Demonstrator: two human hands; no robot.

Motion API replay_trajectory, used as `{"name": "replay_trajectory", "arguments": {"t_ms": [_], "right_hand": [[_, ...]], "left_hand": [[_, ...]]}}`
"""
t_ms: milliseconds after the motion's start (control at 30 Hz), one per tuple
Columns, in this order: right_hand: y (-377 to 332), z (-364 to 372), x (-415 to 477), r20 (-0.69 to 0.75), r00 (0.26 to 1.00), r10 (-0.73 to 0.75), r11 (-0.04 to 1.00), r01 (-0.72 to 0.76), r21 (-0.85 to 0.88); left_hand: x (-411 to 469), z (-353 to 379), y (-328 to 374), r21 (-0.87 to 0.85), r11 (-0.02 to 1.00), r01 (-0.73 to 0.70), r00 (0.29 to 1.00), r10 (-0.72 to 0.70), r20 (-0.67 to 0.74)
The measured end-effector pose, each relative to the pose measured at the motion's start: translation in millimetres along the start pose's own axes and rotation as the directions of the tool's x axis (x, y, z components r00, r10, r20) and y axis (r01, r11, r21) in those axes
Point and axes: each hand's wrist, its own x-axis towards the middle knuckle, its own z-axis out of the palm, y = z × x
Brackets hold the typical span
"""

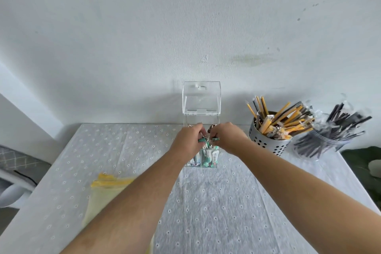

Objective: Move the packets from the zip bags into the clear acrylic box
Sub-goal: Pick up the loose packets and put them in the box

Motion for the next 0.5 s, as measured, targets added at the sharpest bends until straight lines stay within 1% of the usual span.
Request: {"name": "replay_trajectory", "arguments": {"t_ms": [167, 233, 300, 400, 500], "right_hand": [[2.0, 2.5, 1.2, 0.005, 1.000, -0.015, 1.000, 0.015, -0.023], [2.6, 3.4, 0.6, -0.029, 0.998, -0.050, 0.997, 0.048, -0.059], [2.4, 0.9, 0.0, -0.070, 0.995, -0.078, 0.992, 0.070, -0.103], [0.1, -3.6, 0.5, -0.064, 0.998, -0.021, 0.992, 0.013, -0.129], [-2.2, -0.9, 3.5, -0.002, 0.999, 0.054, 0.990, -0.054, -0.130]], "left_hand": [[1.8, 5.6, -1.2, 0.021, 1.000, 0.016, 0.999, -0.017, 0.027], [3.1, 6.2, -1.2, 0.018, 1.000, 0.020, 0.999, -0.021, 0.025], [5.2, 6.2, -2.5, 0.061, 0.998, 0.014, 1.000, -0.015, 0.012], [7.5, 6.1, -4.9, 0.177, 0.984, 0.013, 1.000, -0.011, -0.014], [10.5, 7.3, -4.6, 0.214, 0.977, 0.023, 1.000, -0.020, -0.014]]}}
